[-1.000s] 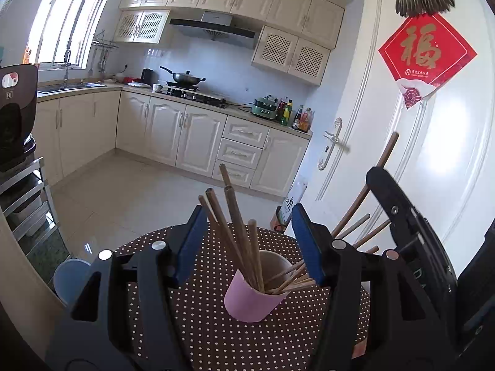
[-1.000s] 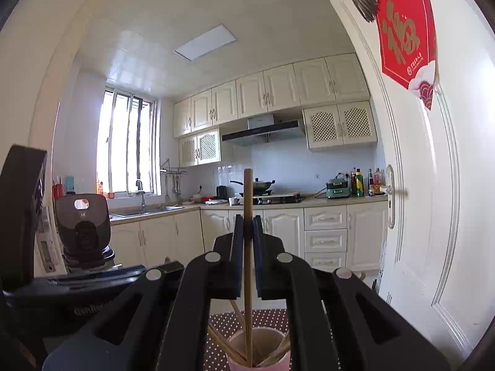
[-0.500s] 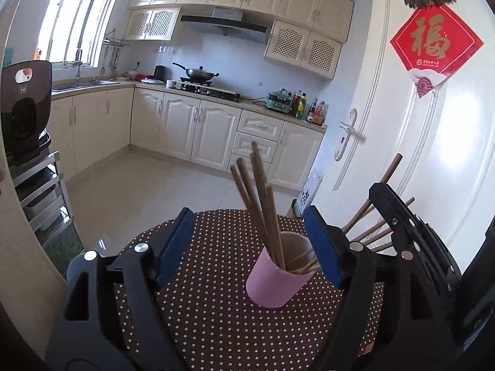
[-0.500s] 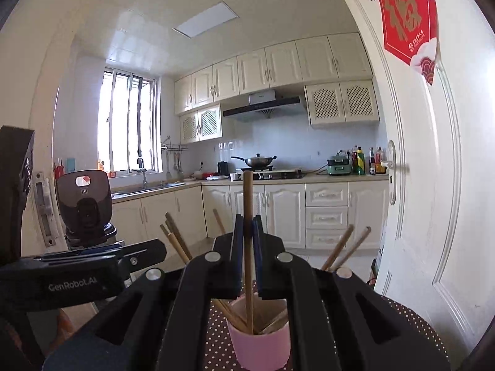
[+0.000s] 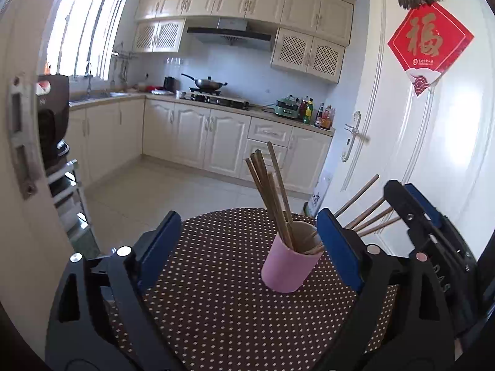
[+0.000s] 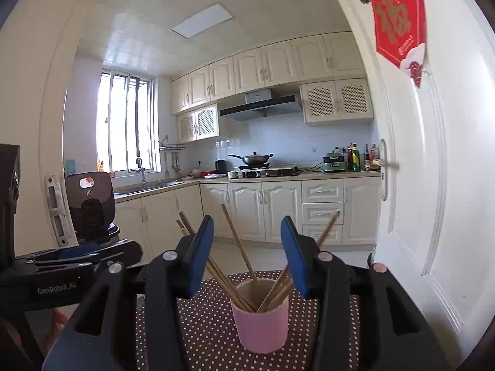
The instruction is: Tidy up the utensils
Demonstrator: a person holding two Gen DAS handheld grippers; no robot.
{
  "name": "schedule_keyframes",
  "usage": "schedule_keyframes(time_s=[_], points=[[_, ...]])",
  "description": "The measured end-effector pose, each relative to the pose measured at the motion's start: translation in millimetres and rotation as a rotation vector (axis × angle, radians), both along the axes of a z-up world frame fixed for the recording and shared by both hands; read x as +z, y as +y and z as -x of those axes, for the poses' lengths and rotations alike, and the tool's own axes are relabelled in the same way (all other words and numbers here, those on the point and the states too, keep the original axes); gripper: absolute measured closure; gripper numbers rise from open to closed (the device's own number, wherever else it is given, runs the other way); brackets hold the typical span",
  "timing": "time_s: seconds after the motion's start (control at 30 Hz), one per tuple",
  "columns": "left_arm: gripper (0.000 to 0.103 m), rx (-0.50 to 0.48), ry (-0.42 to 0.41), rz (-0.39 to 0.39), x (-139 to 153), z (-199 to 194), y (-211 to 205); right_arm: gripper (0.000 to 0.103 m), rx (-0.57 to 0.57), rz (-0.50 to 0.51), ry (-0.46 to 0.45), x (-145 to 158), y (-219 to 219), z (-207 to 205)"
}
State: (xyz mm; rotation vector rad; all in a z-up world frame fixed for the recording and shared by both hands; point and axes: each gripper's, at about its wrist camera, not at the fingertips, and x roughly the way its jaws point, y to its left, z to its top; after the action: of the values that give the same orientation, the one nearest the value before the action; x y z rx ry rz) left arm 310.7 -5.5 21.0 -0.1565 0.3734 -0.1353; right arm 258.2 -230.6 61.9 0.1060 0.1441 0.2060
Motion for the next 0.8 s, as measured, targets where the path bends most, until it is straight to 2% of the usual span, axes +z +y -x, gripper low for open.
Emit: schedule_keyframes(time_s=[0.1, 0.23, 0.47, 0.6, 0.8], points=[[0.010, 0.007, -0.013, -0.016, 1.6, 16.0, 1.8, 0.053, -0.019, -0.016, 0.018, -1.7, -5.5, 13.4], [0.009, 0.031, -0.052, -0.060, 3.5, 42.4, -0.3, 0.042, -0.038, -0.039, 0.055, -6.4, -12.0, 31.8], [0.009, 0.041, -0.097, -0.129, 1.4, 91.0, -5.3, 0.025, -0.064, 0.012, 0.090, -10.5, -5.4, 67.8], [0.009, 0.053, -0.116, -0.176, 0.0, 115.5, -8.6, 0.018, -0.065, 0.026, 0.082, -8.8, -2.2, 92.8], [0.009, 0.072, -0.158, -0.185, 5.8, 141.6, -10.7, 0.010, -0.071, 0.057, 0.049, -4.3, 5.4, 126.6]])
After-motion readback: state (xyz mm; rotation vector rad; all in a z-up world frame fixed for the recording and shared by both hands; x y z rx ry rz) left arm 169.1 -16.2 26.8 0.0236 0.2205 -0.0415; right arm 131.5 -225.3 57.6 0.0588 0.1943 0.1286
